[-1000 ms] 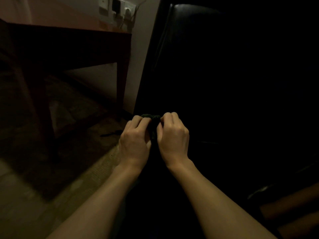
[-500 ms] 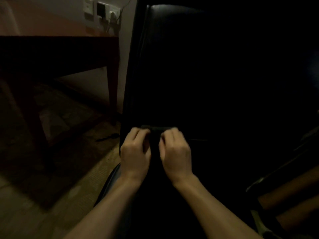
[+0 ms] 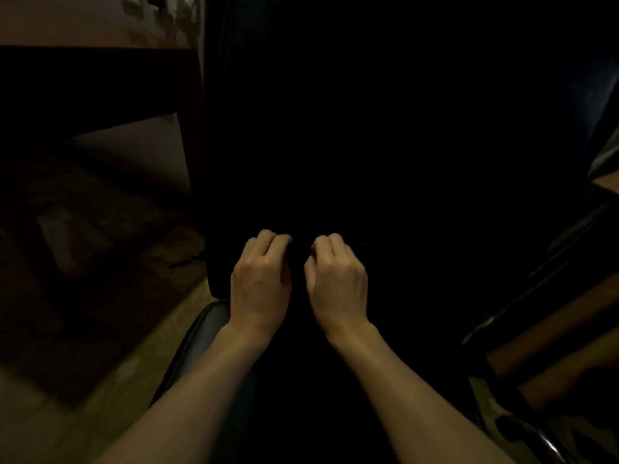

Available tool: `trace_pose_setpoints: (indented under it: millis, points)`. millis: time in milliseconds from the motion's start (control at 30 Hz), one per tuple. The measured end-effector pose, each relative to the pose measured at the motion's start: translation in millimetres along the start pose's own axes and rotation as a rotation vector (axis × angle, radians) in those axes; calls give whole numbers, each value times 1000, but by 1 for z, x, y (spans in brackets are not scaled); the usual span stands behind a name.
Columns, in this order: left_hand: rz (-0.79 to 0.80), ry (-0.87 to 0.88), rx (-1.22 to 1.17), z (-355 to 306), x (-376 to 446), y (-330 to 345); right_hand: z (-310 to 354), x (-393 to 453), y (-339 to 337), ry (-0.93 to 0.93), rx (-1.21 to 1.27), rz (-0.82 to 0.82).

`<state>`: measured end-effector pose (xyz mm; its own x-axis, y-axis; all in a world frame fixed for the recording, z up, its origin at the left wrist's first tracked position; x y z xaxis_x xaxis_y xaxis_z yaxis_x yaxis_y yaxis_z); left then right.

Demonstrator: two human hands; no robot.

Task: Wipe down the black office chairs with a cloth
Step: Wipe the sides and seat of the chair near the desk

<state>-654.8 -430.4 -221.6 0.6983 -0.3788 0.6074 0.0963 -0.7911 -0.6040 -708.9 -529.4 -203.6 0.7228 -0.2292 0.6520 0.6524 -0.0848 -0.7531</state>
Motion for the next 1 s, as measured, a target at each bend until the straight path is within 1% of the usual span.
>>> trace_pose_setpoints:
  millis: [100, 167, 233, 367, 433, 500, 567, 733, 800, 867, 1000]
  points:
    - [112, -66, -19, 4, -19, 17, -6, -18, 7, 17, -19, 68]
    - [135, -101, -58, 6, -26, 20, -9, -26, 5, 16, -2, 92]
    - [75, -85, -97, -3, -20, 14, -12, -20, -7, -2, 18, 56]
    - [-66, 47, -134, -49, 23, -9, -27, 25, -55, 0, 17, -100]
    - [-99, 76, -111, -66, 41, -12, -35, 40, -71, 7, -9, -144]
    - [-101, 75, -71, -73, 43, -6, -40, 37, -70, 11, -42, -139]
    - [-60, 64, -58, -69, 30, 9, -48, 19, -55, 29, -71, -109]
    - [179, 17, -33, -42, -20, 54, -68, -39, -14, 87, -47, 54]
    - [223, 2, -61, -43, -27, 60, -72, -51, -11, 98, -35, 107]
    - [176, 35, -105, -55, -22, 53, -77, -46, -21, 86, -15, 80]
    - [-11, 127, -135, -94, 12, 34, -89, -10, -63, 52, 1, -77]
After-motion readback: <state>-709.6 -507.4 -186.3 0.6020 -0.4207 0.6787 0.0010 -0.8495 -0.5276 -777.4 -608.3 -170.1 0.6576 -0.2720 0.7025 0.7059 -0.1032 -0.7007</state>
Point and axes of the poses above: each hand's wrist, its own x-axis towards the middle knuckle, its own y-axis out of the palm, z = x × y, the point moved 4 cm from there along x, towards the middle knuckle, and after that the axes turned 5 degrees about z, right-handed, at the moved point
